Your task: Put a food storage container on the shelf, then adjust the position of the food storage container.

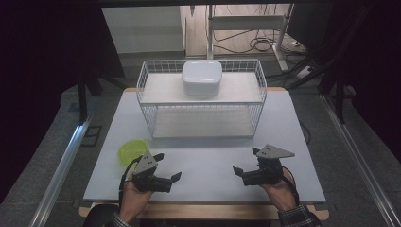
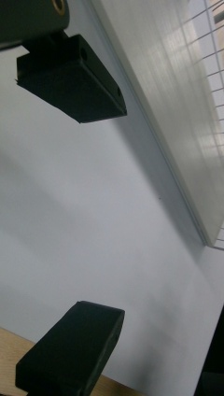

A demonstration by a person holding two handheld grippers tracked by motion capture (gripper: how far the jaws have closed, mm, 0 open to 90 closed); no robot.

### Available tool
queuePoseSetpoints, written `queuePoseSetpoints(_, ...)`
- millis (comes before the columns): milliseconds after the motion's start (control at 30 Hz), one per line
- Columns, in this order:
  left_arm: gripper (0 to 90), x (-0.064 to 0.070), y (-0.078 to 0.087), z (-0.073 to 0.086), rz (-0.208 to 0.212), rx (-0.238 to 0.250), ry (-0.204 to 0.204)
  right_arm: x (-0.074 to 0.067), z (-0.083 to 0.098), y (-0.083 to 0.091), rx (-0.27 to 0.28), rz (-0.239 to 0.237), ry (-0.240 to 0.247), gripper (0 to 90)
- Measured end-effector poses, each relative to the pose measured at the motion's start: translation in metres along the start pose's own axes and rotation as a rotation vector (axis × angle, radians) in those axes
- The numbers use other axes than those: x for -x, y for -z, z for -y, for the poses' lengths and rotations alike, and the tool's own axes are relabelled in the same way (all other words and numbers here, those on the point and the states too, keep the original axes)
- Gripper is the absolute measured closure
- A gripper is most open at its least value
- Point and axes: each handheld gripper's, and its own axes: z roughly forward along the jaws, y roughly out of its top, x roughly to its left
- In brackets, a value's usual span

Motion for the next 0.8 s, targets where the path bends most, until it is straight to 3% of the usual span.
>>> queuePoseSetpoints(133, 4.1, 0.002, -0.004, 0.004, -0.001, -0.018, -0.017, 0.002, 0.008, 0.000, -0.019, 0.002, -0.011, 0.5)
queuePoseSetpoints(233, 4.1, 0.002, -0.007, 0.006, -0.005, -0.033, -0.031, 0.006, 0.015, -0.003, -0.049, 0.019, 0.012, 1.1)
queuePoseSetpoints(500, 3.6, 0.004, -0.008, 0.002, -0.025, -0.088, -0.025, 0.010, 0.020, -0.008, -0.076, 0.024, 0.015, 1.5)
queuePoseSetpoints(600, 3.7, 0.001, -0.005, -0.002, -0.011, -0.093, -0.014, 0.009, 0.019, -0.009, -0.078, 0.021, 0.016, 1.4)
queuePoseSetpoints(700, 7.2, 0.000, -0.001, -0.005, -0.030, -0.097, -0.023, 0.009, 0.020, -0.011, -0.083, 0.020, 0.019, 1.5)
queuePoseSetpoints(800, 21.6, -0.004, 0.009, -0.010, -0.062, -0.083, -0.045, 0.008, 0.020, -0.012, -0.086, 0.019, 0.022, 1.5)
